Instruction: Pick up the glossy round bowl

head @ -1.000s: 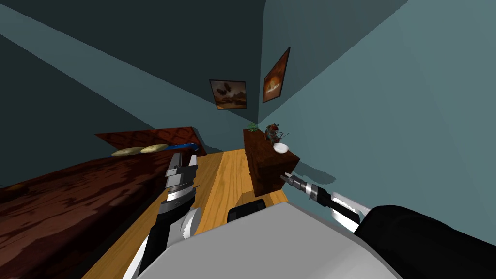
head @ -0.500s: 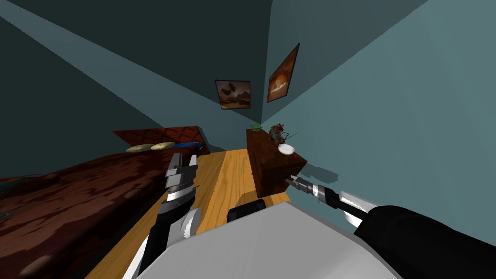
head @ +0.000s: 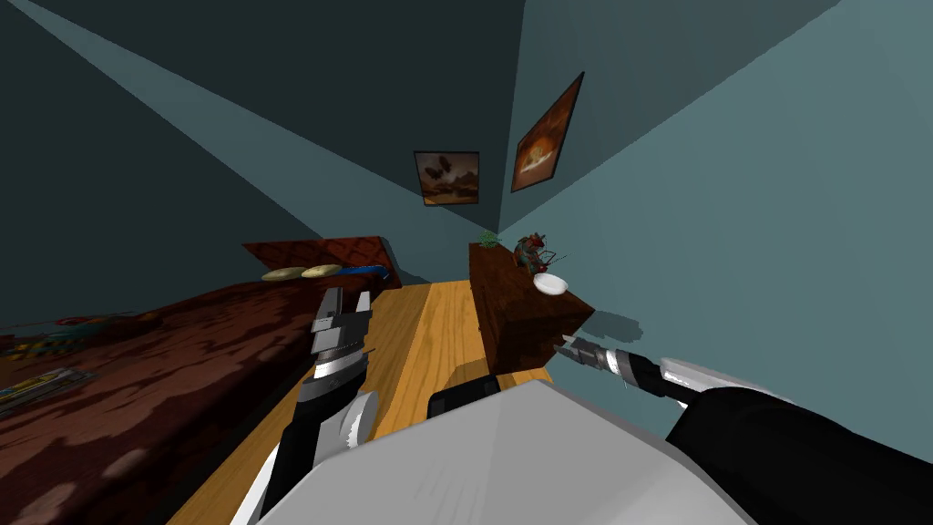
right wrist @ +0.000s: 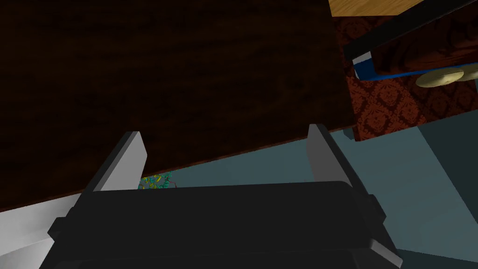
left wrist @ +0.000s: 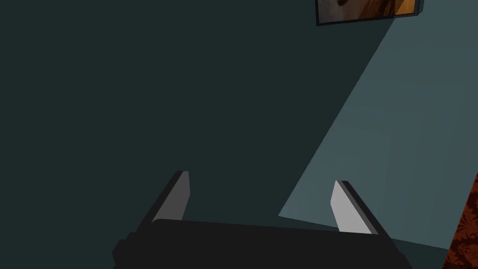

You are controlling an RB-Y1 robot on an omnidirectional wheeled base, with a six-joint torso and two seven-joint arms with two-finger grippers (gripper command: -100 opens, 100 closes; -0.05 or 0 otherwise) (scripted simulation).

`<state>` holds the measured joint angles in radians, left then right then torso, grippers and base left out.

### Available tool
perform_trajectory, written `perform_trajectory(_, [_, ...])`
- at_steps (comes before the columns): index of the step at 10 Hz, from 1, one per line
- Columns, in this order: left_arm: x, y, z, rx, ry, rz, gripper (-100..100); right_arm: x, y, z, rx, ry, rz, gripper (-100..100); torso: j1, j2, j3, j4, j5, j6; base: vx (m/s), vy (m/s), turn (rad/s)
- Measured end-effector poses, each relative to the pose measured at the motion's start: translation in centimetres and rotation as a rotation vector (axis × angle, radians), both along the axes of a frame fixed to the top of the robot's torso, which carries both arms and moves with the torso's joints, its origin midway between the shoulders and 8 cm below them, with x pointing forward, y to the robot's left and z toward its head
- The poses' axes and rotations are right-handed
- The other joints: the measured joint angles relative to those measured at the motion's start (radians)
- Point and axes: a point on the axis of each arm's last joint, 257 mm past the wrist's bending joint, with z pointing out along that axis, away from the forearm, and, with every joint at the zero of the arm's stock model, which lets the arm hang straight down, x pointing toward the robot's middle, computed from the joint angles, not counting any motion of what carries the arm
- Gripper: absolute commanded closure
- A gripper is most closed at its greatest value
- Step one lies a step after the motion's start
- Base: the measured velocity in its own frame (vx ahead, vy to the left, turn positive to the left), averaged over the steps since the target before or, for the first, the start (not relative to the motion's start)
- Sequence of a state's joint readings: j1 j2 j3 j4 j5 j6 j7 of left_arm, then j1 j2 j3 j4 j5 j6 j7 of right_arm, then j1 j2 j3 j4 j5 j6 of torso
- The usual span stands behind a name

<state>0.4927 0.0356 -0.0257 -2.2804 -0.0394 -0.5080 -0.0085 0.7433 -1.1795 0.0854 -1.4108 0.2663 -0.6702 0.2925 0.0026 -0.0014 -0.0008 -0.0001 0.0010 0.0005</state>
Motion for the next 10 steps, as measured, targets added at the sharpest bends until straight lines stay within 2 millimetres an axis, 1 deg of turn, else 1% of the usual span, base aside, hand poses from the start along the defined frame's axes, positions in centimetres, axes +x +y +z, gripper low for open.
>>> perform_trajectory(1, [0.0, 0.0, 0.0, 0.000, 0.000, 0.000, 0, -1.0, -1.5, -0.1, -0.041, 0.030, 0.012, -100, 0.001, 0.000, 0.000, 0.000, 0.000, -0.001, 0.040, 0.041, 0.060])
perform_trajectory(2, [0.0, 0.0, 0.0, 0.000, 0.000, 0.000, 0, -1.4, -2.7, -0.1, -0.070, 0.047, 0.018, -100, 0.000, 0.000, 0.000, 0.000, 0.000, 0.000, 0.048, 0.043, 0.102])
perform_trajectory(3, [0.0, 0.0, 0.0, 0.000, 0.000, 0.000, 0, -2.2, -4.6, -0.2, -0.112, 0.076, 0.030, -100, 0.000, -0.001, 0.000, 0.000, 0.000, -0.001, 0.064, 0.060, 0.217])
perform_trajectory(4, [0.0, 0.0, 0.0, 0.000, 0.000, 0.000, 0, -3.2, -5.7, -0.4, -0.155, 0.111, 0.047, -100, 0.001, -0.002, -0.001, 0.000, 0.000, -0.001, 0.056, 0.040, 0.080])
perform_trajectory(5, [0.0, 0.0, 0.0, 0.000, 0.000, 0.000, 0, -3.6, -7.5, -0.1, -0.195, 0.133, 0.050, -100, 0.000, -0.002, -0.001, 0.000, 0.000, 0.000, 0.064, 0.032, 0.133])
perform_trajectory(6, [0.0, 0.0, 0.0, 0.000, 0.000, 0.000, 0, -4.5, -9.5, 0.6, -0.235, 0.161, 0.062, -100, -0.001, -0.002, -0.001, 0.000, 0.000, -0.001, 0.049, 0.021, 0.056])
perform_trajectory(9, [0.0, 0.0, 0.0, 0.000, 0.000, 0.000, 0, -6.1, -12.7, 1.3, -0.323, 0.217, 0.085, -100, -0.002, 0.000, 0.000, 0.000, 0.000, 0.000, 0.045, 0.025, 0.100])
perform_trajectory(10, [0.0, 0.0, 0.0, 0.000, 0.000, 0.000, 0, -6.5, -14.3, 1.9, -0.359, 0.240, 0.095, -100, -0.001, -0.001, 0.000, 0.000, 0.000, -0.001, 0.039, 0.016, 0.056])
